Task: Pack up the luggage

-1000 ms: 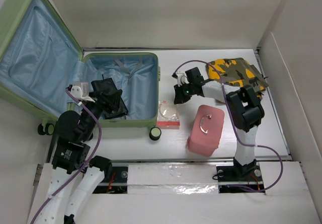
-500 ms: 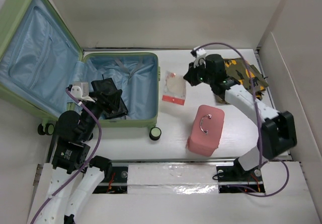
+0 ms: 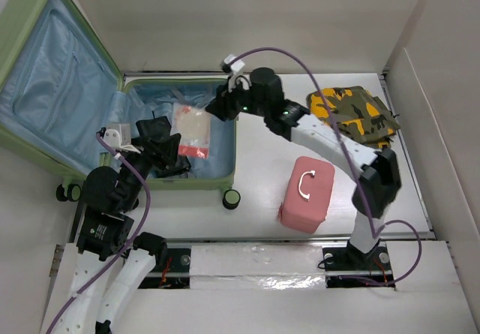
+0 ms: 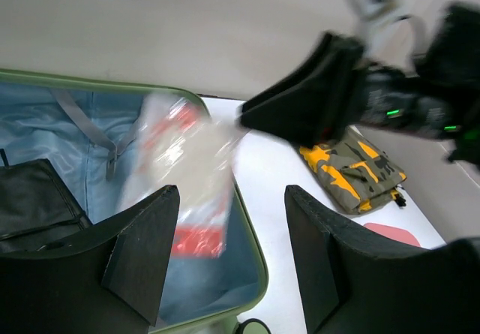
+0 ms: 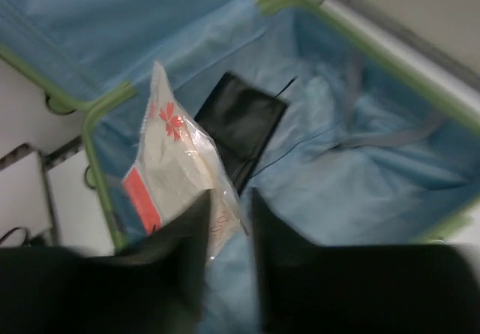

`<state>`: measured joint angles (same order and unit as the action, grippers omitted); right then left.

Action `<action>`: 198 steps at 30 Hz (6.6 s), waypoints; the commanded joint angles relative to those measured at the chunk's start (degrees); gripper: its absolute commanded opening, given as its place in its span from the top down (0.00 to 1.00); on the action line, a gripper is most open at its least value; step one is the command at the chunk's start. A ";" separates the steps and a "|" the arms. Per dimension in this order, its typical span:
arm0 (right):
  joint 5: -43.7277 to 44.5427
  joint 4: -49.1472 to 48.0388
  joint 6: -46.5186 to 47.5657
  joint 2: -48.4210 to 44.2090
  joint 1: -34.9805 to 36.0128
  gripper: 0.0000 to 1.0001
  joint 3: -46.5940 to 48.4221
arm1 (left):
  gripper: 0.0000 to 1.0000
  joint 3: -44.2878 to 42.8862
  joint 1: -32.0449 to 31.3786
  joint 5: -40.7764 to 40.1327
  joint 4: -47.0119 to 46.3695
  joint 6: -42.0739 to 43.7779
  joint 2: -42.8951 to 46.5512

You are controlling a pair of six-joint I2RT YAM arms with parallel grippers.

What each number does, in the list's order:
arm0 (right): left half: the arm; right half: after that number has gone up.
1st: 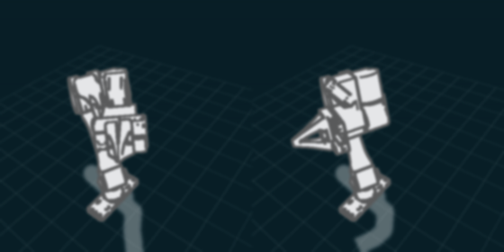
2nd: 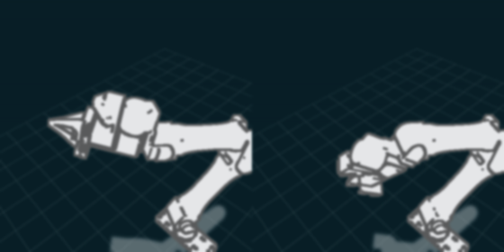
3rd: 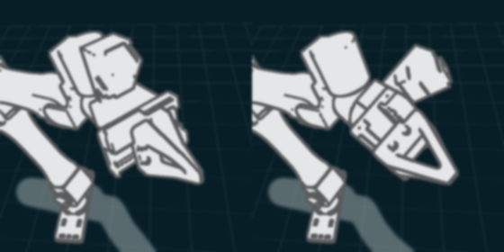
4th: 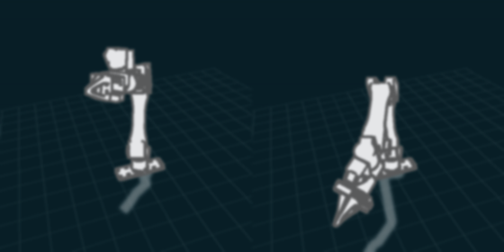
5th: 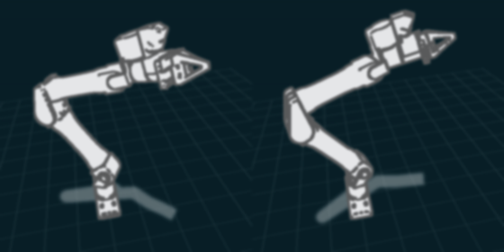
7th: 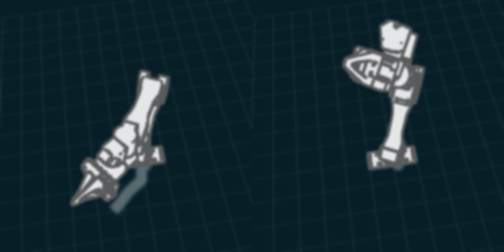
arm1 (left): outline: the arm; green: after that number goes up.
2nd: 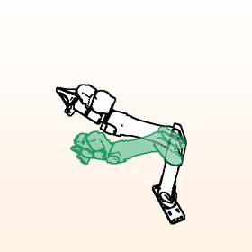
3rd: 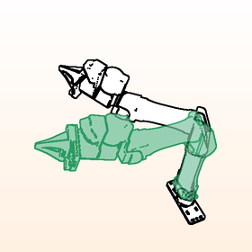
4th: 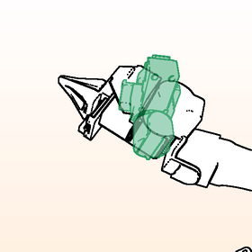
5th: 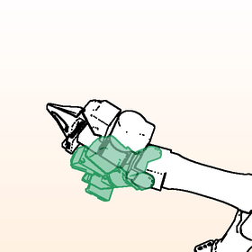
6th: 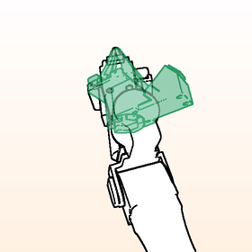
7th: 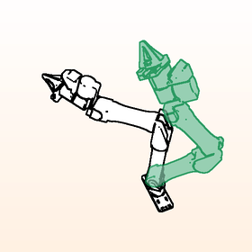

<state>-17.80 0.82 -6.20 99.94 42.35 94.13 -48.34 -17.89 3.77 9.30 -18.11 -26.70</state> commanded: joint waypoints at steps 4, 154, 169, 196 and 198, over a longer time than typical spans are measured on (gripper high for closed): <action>-2.24 3.77 -1.36 7.40 0.89 0.31 7.49 | 0.45 0.17 0.22 -0.79 -2.18 -0.35 0.95; 22.85 31.74 9.98 19.69 -29.26 1.00 -1.97 | 0.59 0.61 0.22 -0.08 -3.32 -1.49 2.18; 10.60 8.60 -0.13 -6.67 -25.65 0.15 -21.78 | 1.00 -15.19 -4.52 17.94 -12.46 -12.11 -31.99; 3.13 -2.66 -3.47 -57.14 -41.91 0.43 -55.54 | 0.04 -60.98 -27.81 -11.77 -1.31 -31.89 -105.39; 1.63 -3.19 -3.65 -57.23 -41.91 0.43 -55.98 | 0.04 -63.71 -27.29 -10.89 -0.08 -32.95 -108.99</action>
<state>-11.73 2.28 -9.89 43.20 0.78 38.41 -107.63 -44.75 -8.54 8.71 -46.74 -133.03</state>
